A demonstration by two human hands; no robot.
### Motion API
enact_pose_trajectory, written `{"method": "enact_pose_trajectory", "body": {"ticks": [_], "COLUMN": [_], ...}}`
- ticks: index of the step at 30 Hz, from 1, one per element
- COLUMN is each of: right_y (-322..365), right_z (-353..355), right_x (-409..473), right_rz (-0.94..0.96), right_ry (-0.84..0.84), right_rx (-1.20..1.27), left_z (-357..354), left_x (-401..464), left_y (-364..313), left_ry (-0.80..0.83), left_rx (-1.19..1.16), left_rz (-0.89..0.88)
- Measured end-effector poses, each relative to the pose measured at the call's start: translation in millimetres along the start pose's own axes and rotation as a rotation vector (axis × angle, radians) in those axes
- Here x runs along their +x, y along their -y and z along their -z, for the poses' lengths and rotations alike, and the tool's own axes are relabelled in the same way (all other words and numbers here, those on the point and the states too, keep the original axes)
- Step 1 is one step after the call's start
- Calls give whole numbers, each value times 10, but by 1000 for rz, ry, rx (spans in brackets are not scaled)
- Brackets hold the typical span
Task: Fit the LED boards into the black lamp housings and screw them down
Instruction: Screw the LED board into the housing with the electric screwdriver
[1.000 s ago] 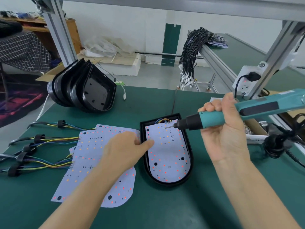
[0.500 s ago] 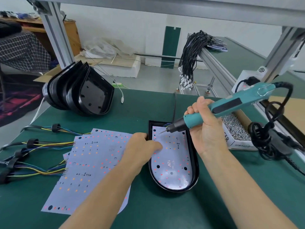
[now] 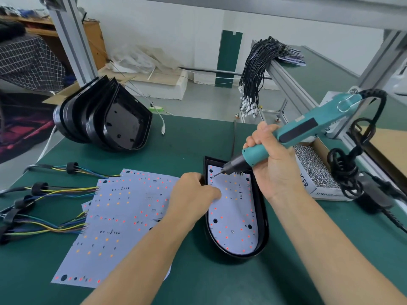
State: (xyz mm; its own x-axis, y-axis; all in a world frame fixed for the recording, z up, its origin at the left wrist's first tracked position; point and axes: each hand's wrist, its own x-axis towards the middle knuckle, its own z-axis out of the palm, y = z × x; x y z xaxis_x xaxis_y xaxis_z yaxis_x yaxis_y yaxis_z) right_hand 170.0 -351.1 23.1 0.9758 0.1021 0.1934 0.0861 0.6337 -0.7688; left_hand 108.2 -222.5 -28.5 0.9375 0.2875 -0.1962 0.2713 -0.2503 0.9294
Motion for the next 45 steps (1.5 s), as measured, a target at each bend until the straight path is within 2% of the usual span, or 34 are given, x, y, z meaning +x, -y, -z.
{"method": "enact_pose_trajectory", "body": {"ticks": [14,18,22,27,33,35,38,41,43,45], "right_y": [2,52,150,139,165,157,184,379,554,632], "right_z": [-40,-34,-49,15,82,77,20,36,151,336], "right_x": [59,103,136,174,261,257,229,306,391,421], "right_rz": [-10,-95,-204,-212,-259,-276,-242,-231,-299,-380], "right_ry": [123,266,387,415,645,663,549,237,33,-111], "right_rx": [-116,-202,-145,-173,-258,-254,-39,184,56,-327], "left_z": [-12,-17,-16,-9,7,10,22,49,67,74], "left_x": [21,22,16,8,-7,-15,-20,-49,-76,-93], "left_y": [27,23,13,5,5,1,-7,-28,-33,-35], "left_ry": [-8,-16,-17,-6,13,12,18,34,41,42], "left_rx": [17,28,35,23,-18,-26,-57,-84,-121,-169], "left_rz": [-6,-5,-16,-8,26,42,72,124,152,169]}}
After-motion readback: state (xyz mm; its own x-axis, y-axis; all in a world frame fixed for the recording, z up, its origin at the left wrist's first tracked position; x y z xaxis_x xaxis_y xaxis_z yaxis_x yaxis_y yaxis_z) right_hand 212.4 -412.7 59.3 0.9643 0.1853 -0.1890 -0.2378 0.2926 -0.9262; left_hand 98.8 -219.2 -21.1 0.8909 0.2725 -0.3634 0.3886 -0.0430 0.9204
